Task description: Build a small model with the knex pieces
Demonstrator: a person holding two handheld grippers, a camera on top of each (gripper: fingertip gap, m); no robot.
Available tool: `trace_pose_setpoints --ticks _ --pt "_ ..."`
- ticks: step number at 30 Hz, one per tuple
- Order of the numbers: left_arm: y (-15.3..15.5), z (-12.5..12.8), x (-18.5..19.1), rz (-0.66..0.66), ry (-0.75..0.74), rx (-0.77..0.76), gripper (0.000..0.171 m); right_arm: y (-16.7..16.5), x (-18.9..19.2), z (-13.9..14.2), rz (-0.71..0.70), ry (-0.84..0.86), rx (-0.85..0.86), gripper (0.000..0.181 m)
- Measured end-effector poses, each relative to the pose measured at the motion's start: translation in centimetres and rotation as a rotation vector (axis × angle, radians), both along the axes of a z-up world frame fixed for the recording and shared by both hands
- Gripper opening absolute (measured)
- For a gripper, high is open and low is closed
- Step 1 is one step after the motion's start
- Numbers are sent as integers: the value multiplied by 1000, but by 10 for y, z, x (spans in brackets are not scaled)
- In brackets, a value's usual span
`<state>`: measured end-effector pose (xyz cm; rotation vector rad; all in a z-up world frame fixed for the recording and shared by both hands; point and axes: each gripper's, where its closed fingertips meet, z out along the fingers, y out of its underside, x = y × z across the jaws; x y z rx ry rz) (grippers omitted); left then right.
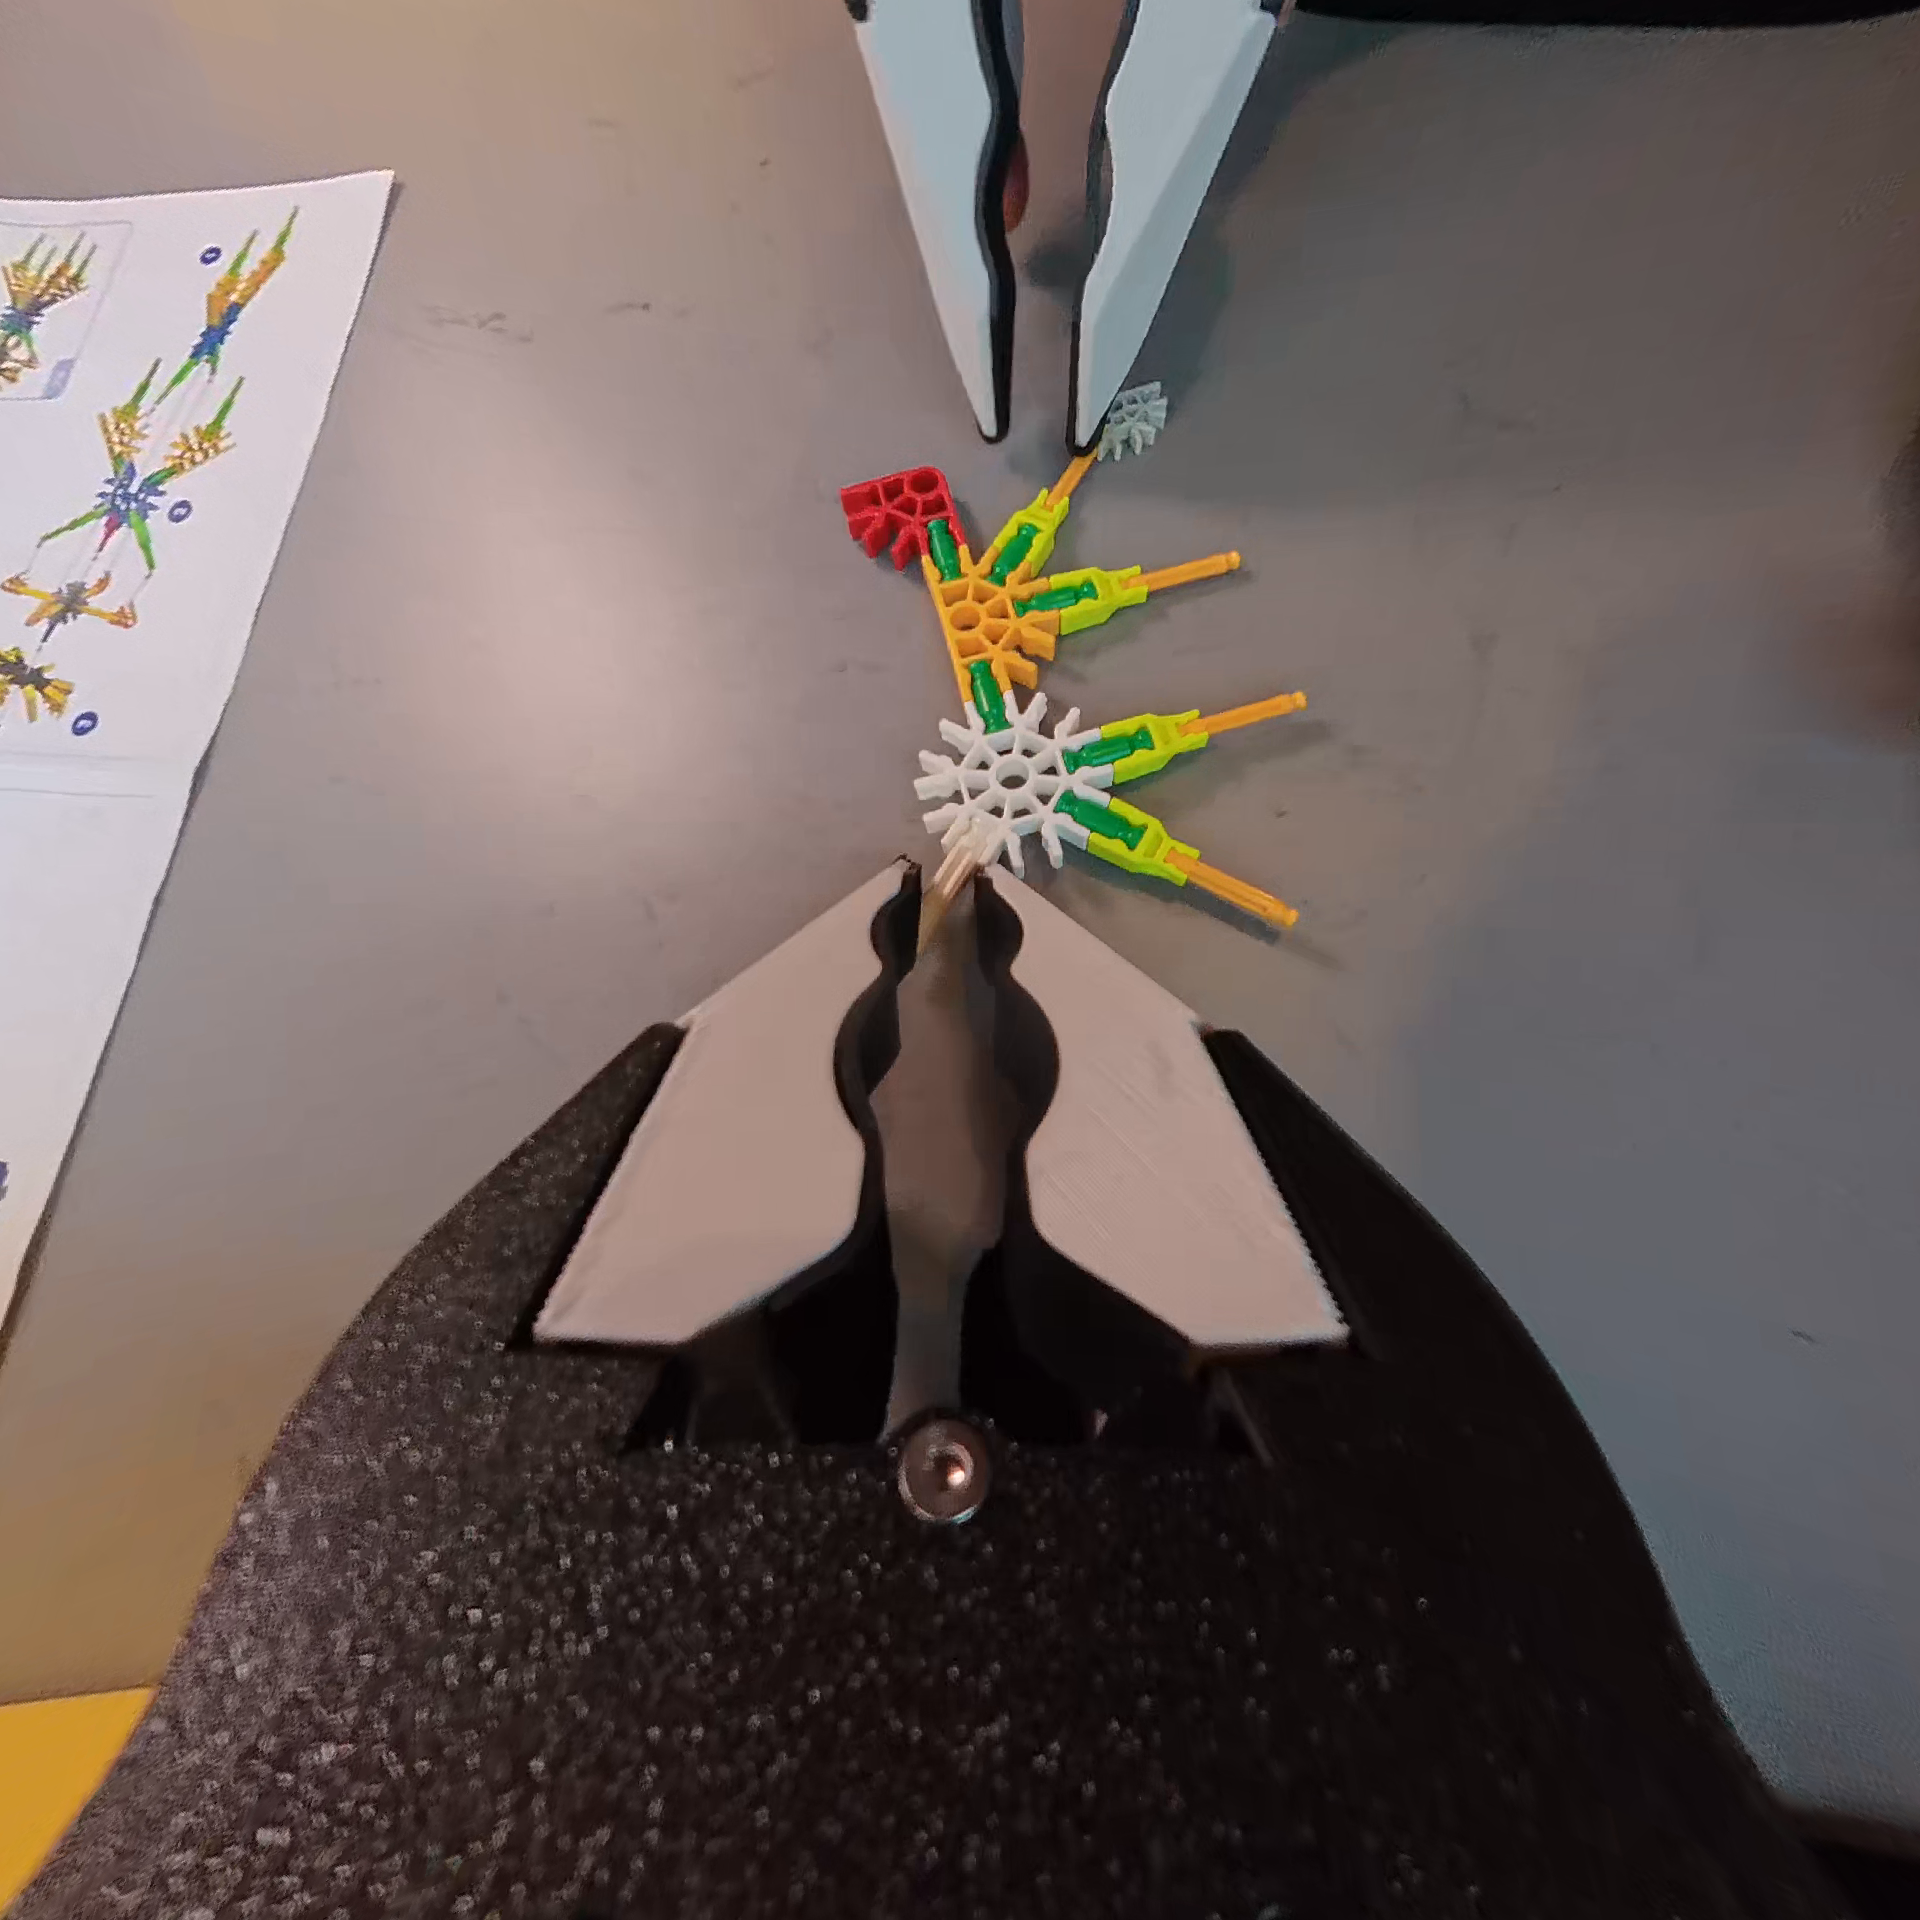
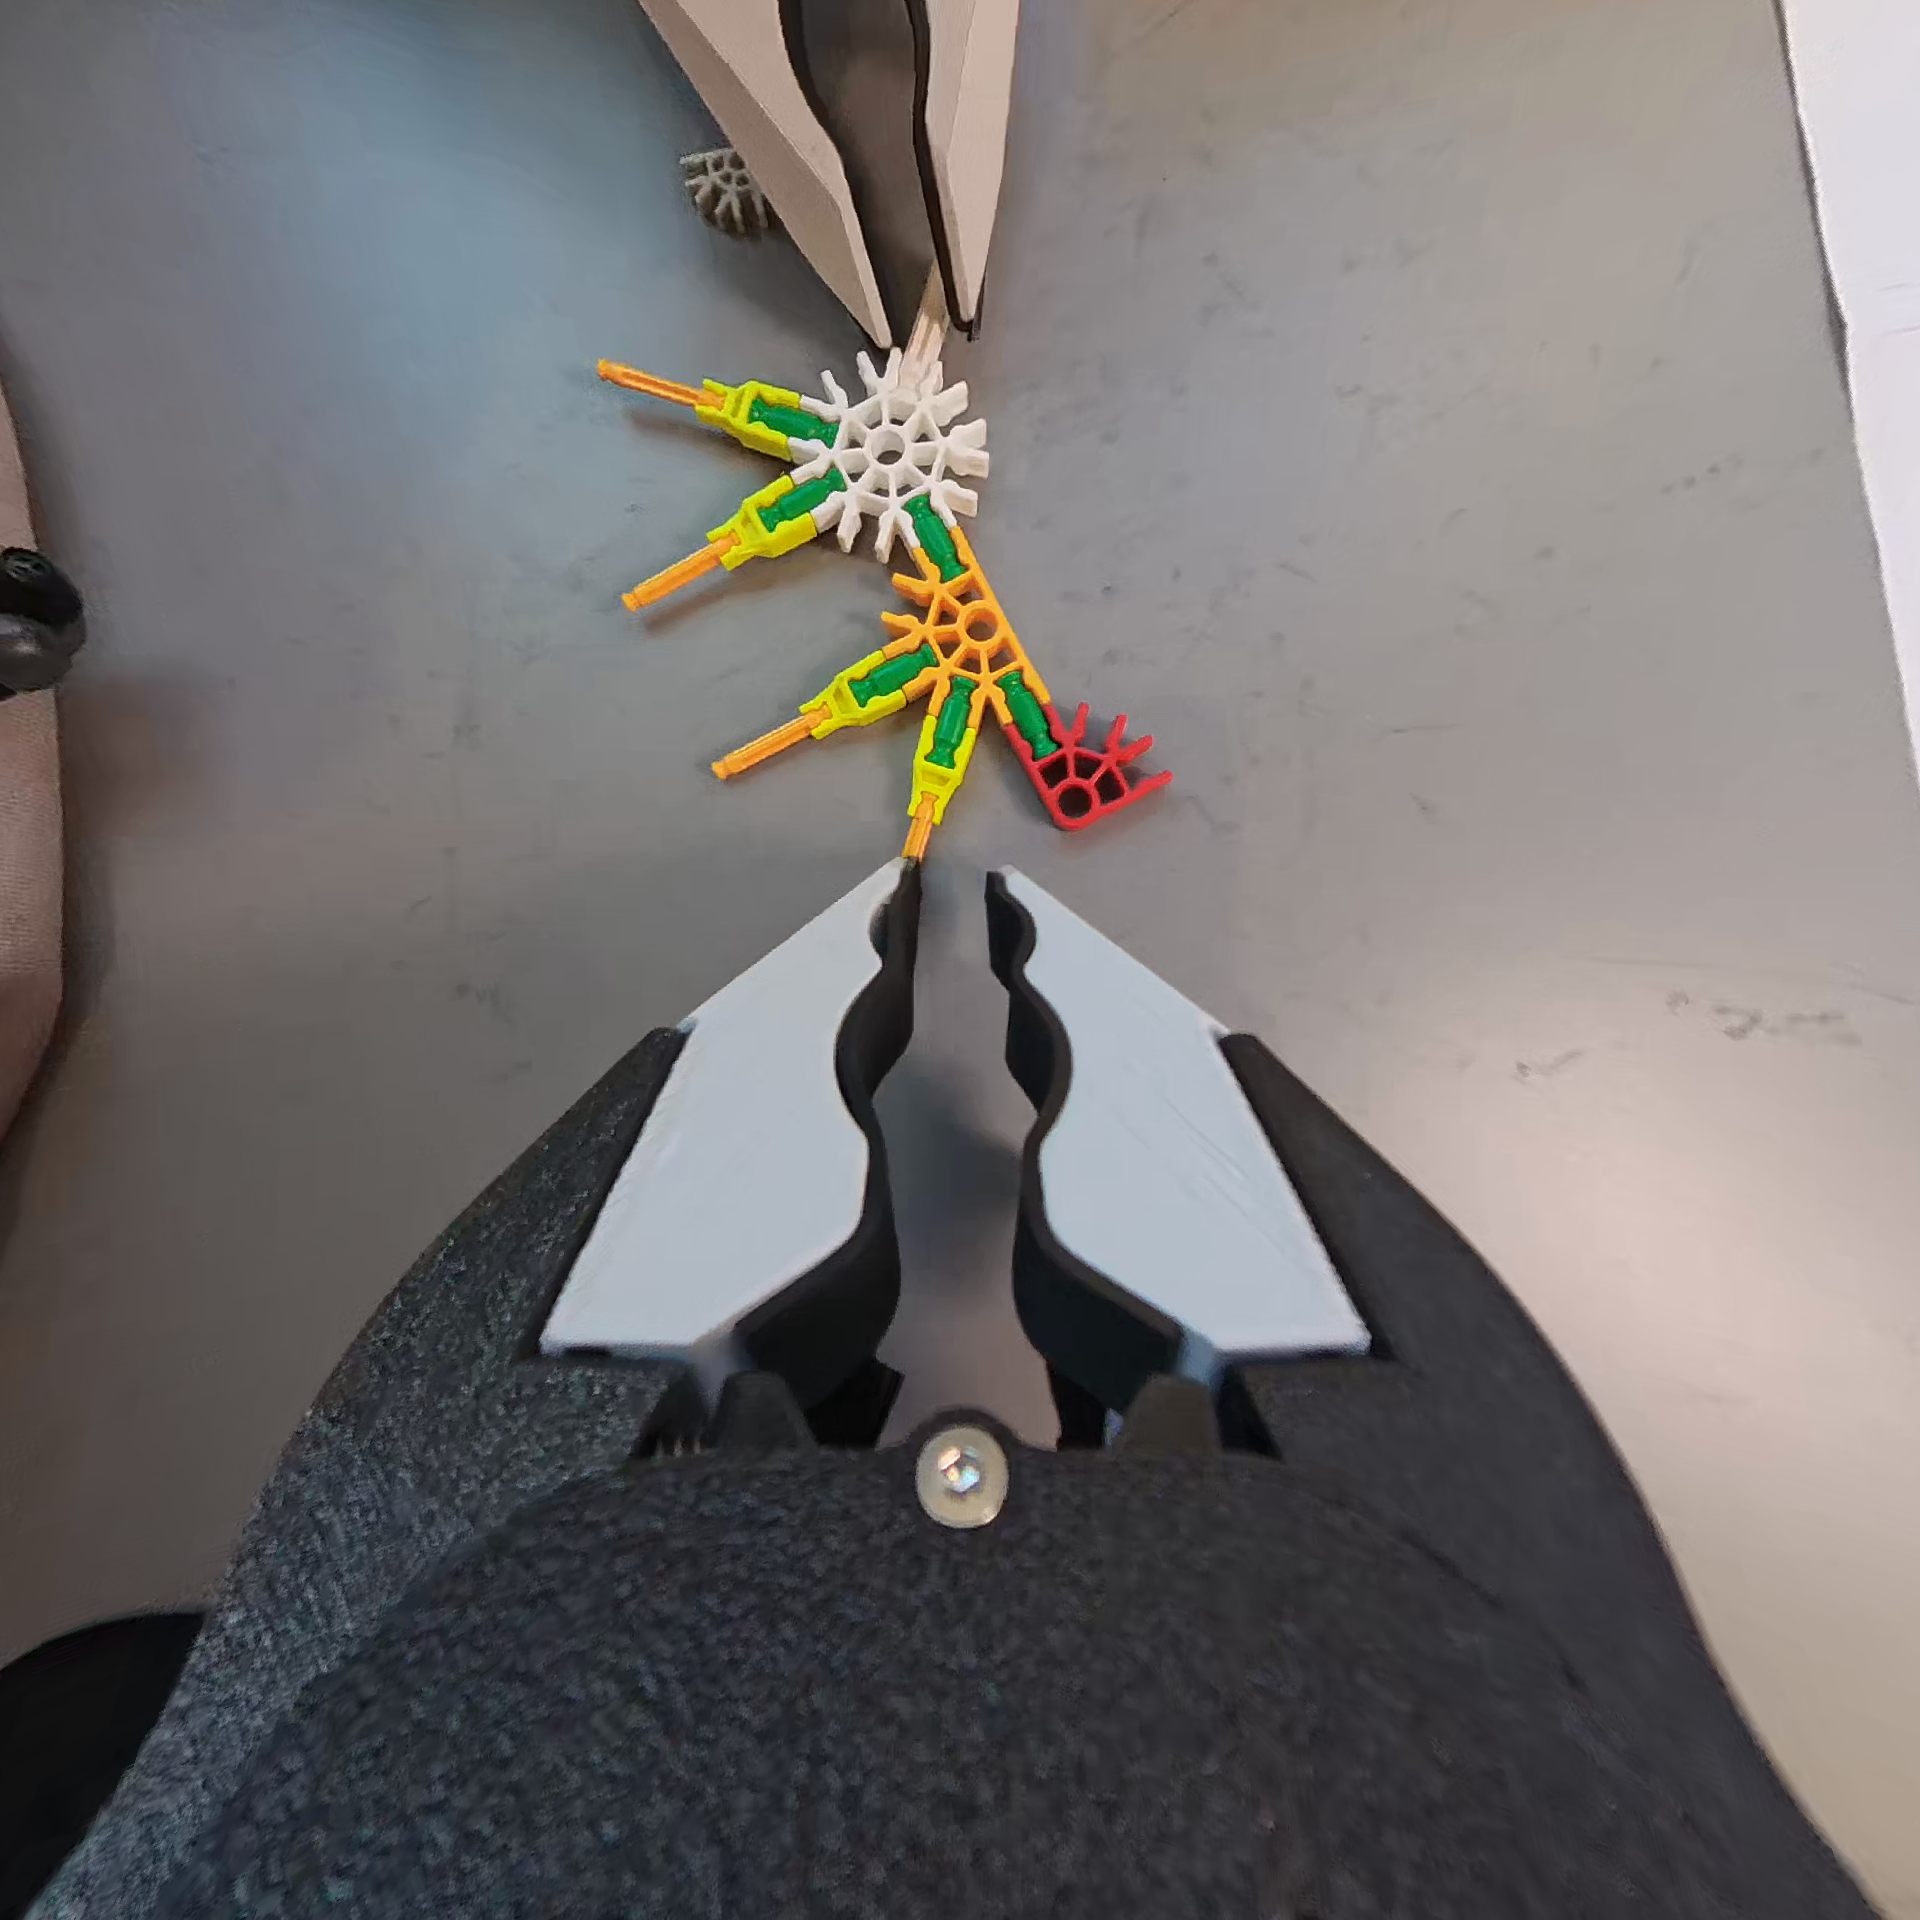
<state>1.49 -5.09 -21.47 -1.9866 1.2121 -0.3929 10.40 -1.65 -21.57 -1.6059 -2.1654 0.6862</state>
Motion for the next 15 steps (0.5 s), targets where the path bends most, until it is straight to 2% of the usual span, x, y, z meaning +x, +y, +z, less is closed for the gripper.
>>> trace_pose_setpoints --ticks 3,6,10,13,15 --pt "7 7 -6 46 -30 19 11 3 -1 0 -32 3 -8 1" --pt "18 16 -15 108 -62 60 16 15 -1 0 -107 9 -6 0" --pt "28 45 -18 158 -210 149 26 30 4 1 -192 13 -19 0" --pt "32 65 -21 191 -324 182 30 32 9 2 -190 15 -11 0" --pt "32 71 -23 202 -375 180 31 27 8 8 -135 50 -1 9"
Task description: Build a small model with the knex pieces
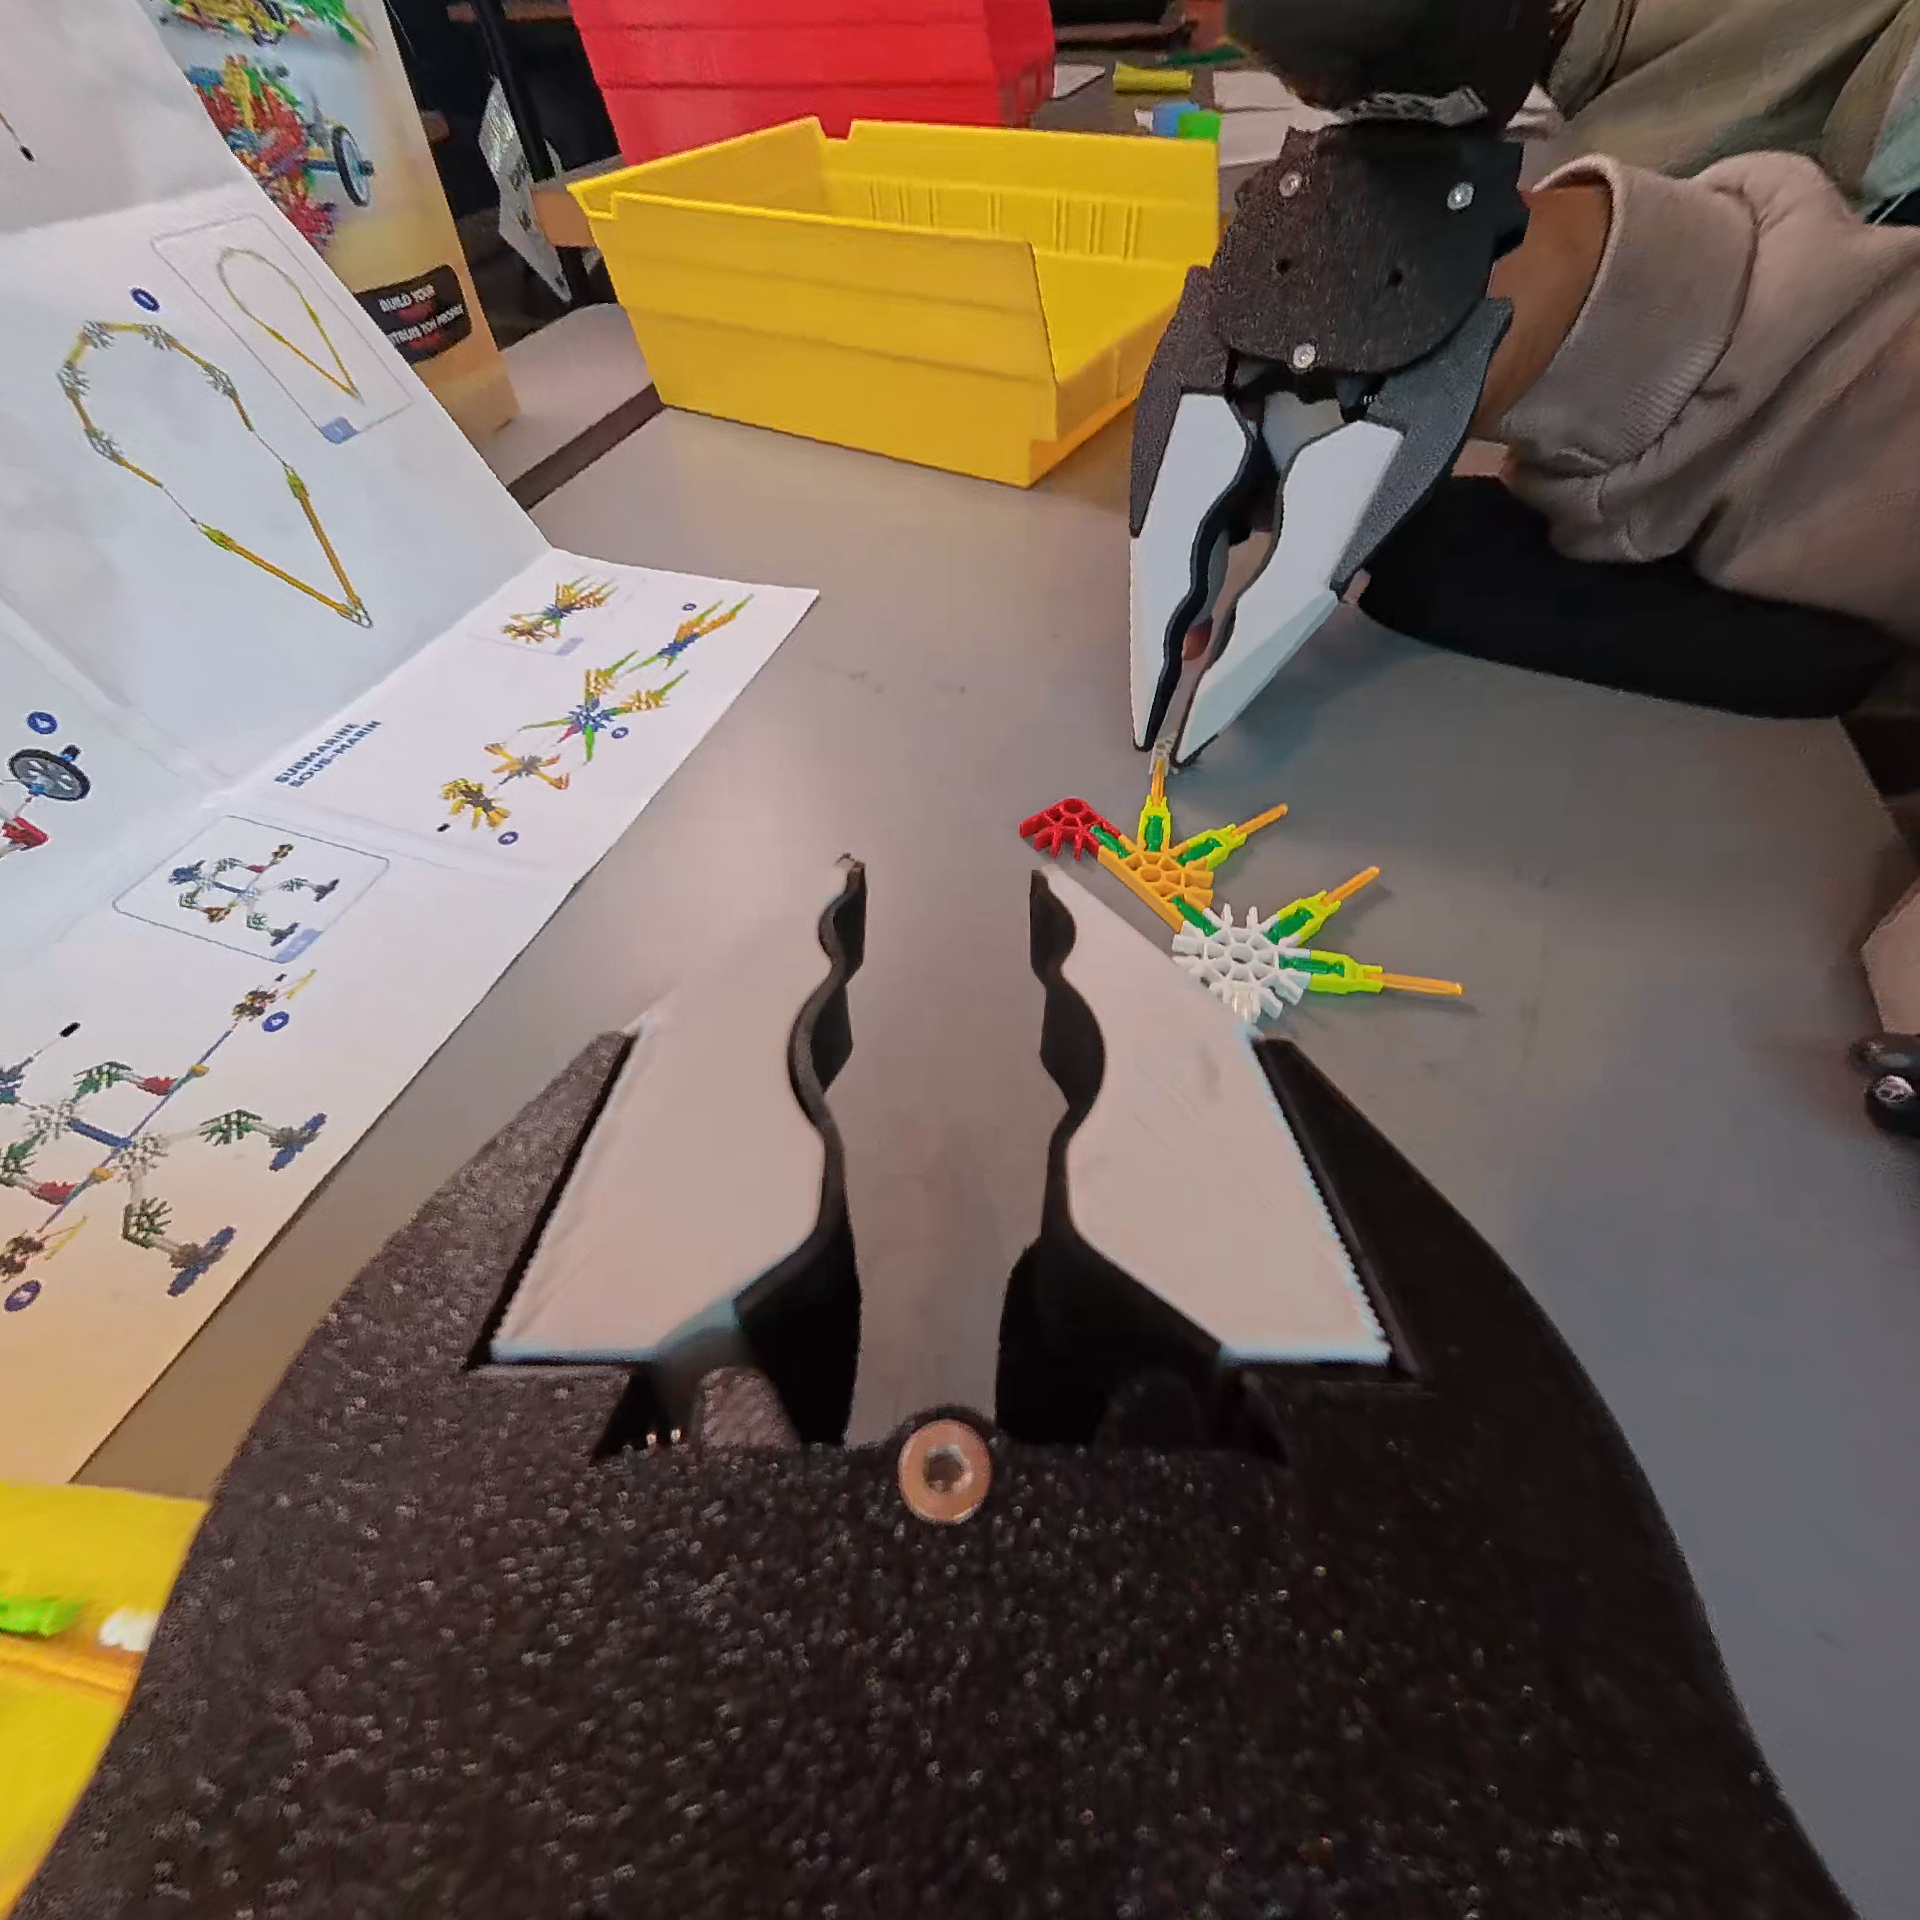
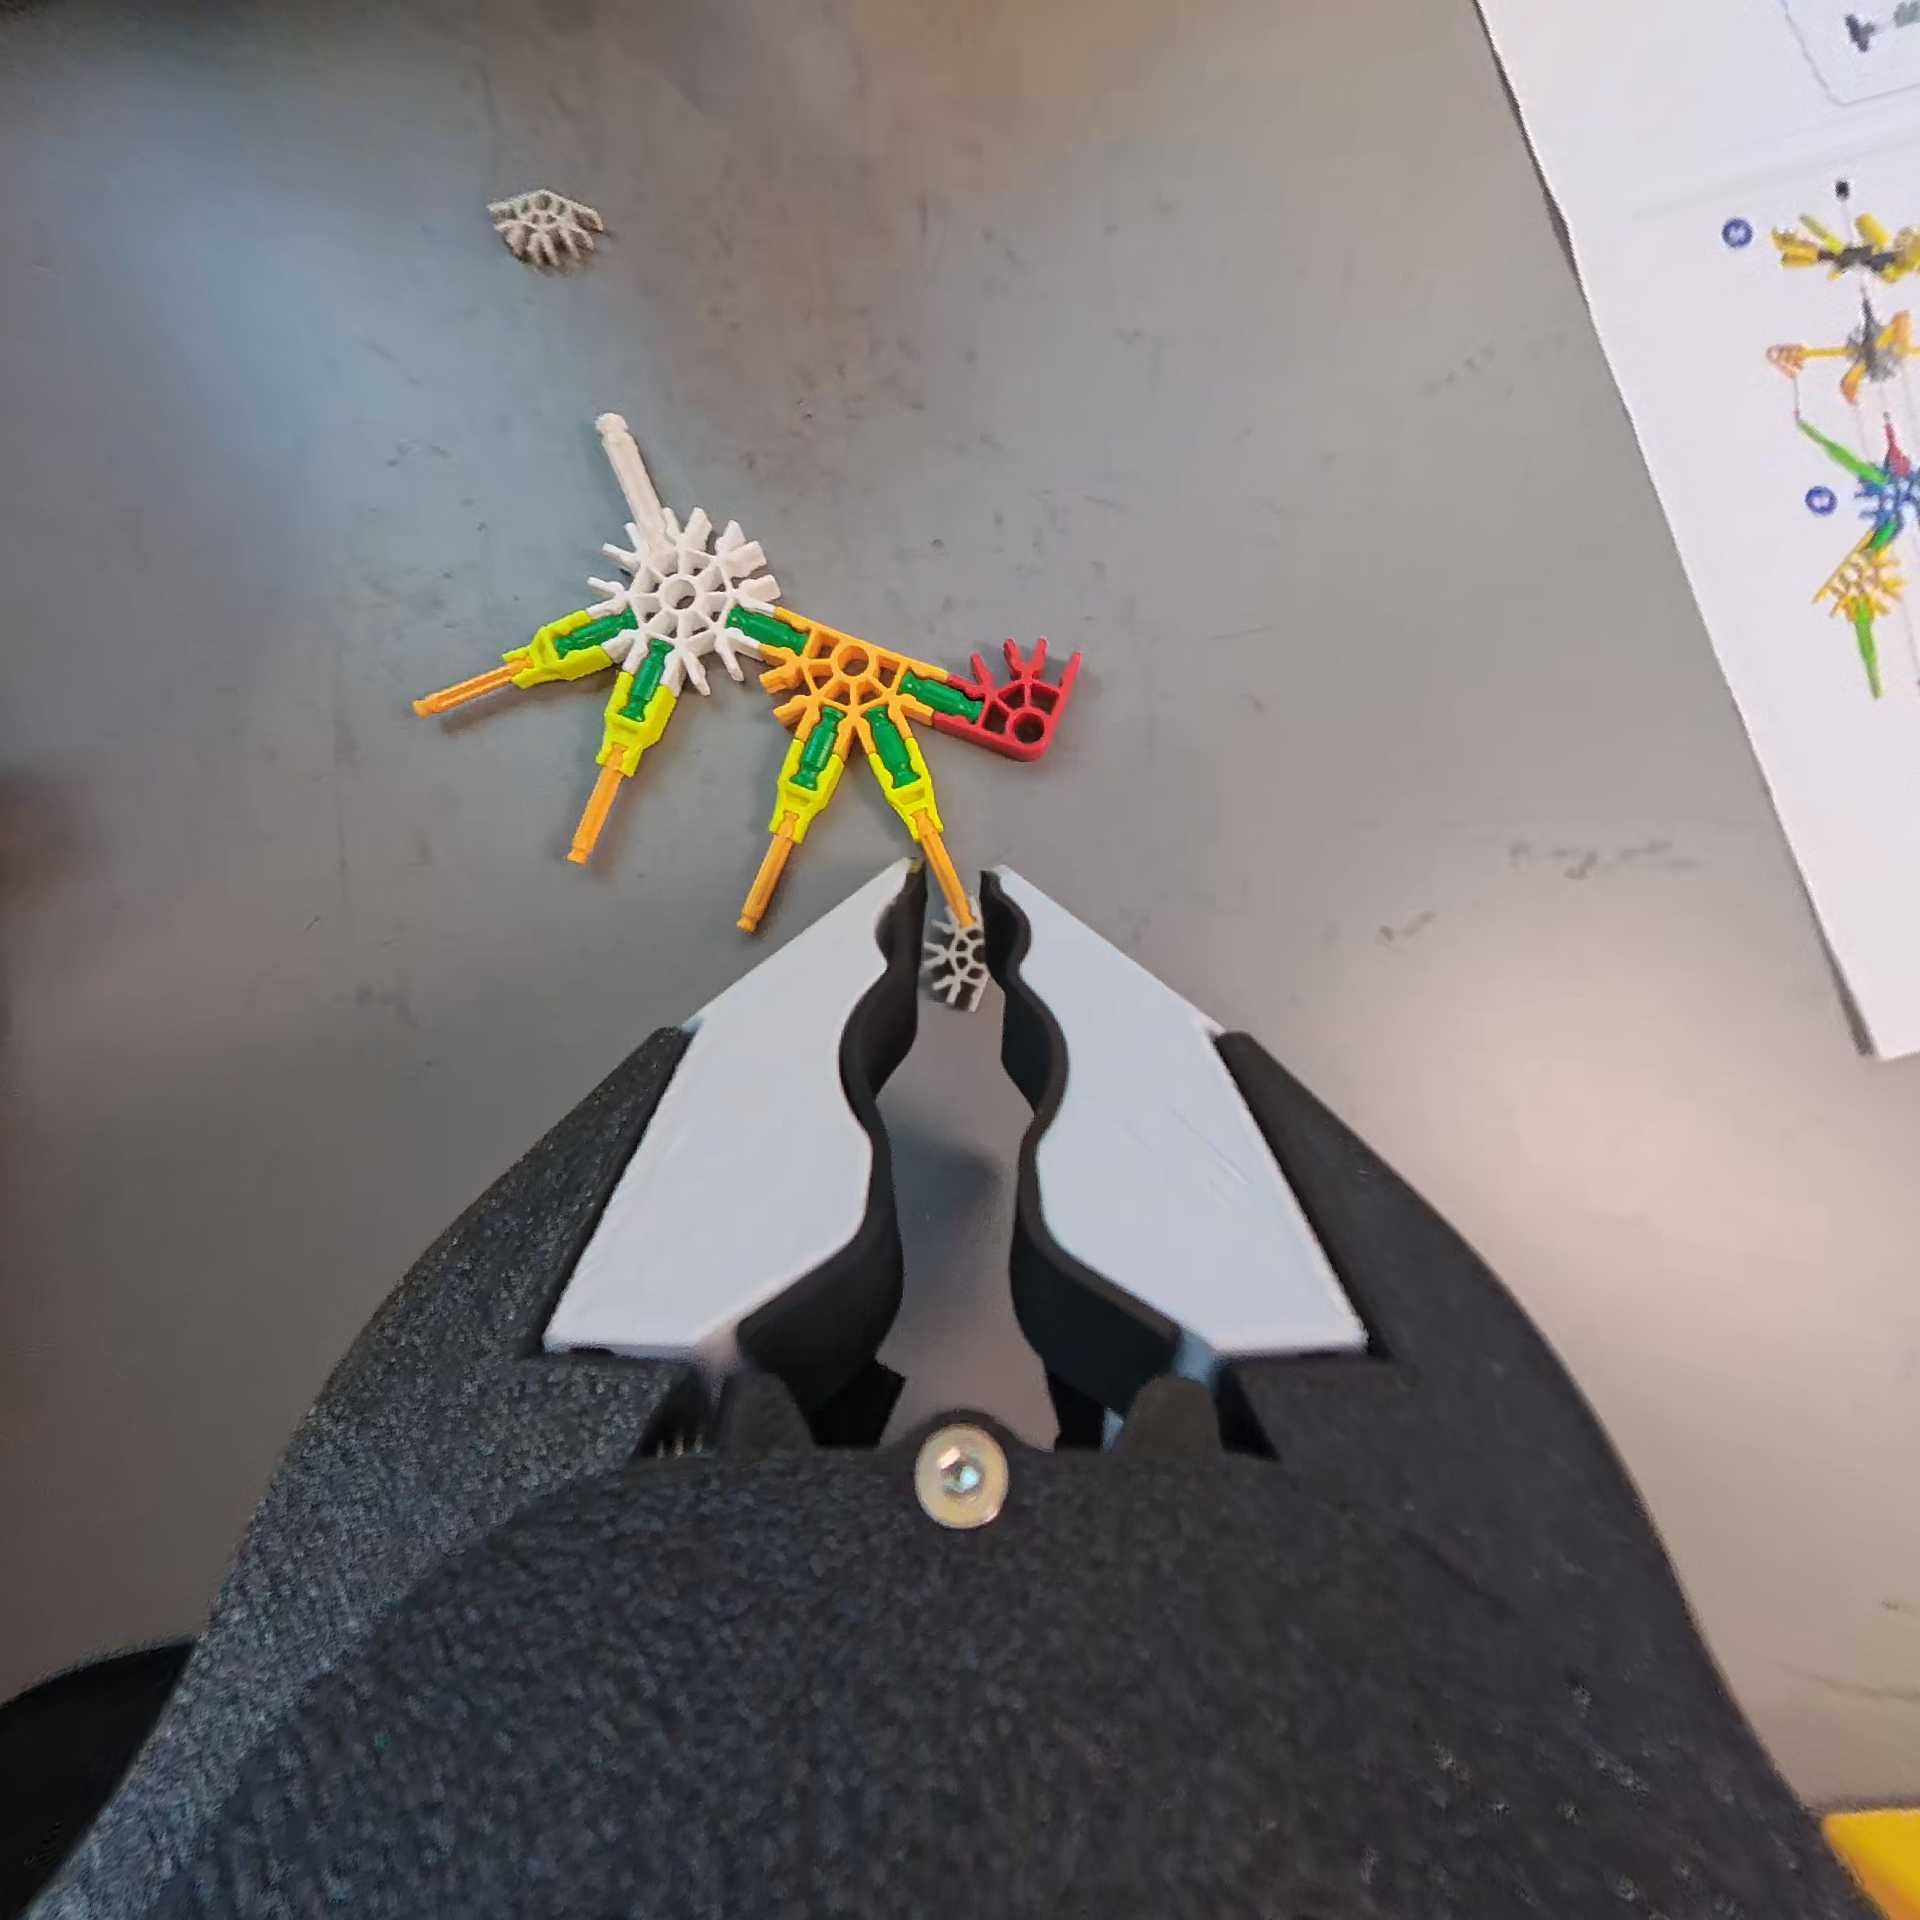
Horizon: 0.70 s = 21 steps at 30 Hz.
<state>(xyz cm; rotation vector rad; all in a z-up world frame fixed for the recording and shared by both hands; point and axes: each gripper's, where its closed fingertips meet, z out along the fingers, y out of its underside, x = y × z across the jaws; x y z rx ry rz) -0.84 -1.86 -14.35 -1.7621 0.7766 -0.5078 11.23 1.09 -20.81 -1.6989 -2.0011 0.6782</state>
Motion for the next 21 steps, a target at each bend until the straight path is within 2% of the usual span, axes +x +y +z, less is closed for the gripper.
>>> trace_pose_setpoints --ticks 5,9,11,13,16,17,19,21 --pt "-1 8 1 -1 -58 8 32 -33 -2 11 270 110 58 40" --pt "-1 12 3 6 -62 20 32 -47 -3 12 326 123 19 71" --pt "-3 15 5 3 -77 12 32 -48 -2 6 331 82 11 80" --pt "-4 16 7 8 -84 5 32 -46 -5 -1 330 45 42 78" --pt "-6 15 7 18 -67 -4 31 -42 -14 -10 284 -13 72 64" --pt "-6 14 7 24 -60 -4 31 -37 -18 -10 240 -21 82 56" --pt "-6 12 4 36 -44 -8 31 -35 -20 -11 171 -53 46 55" --pt "-6 9 0 51 -29 -10 31 -20 -29 -9 31 -30 63 37"
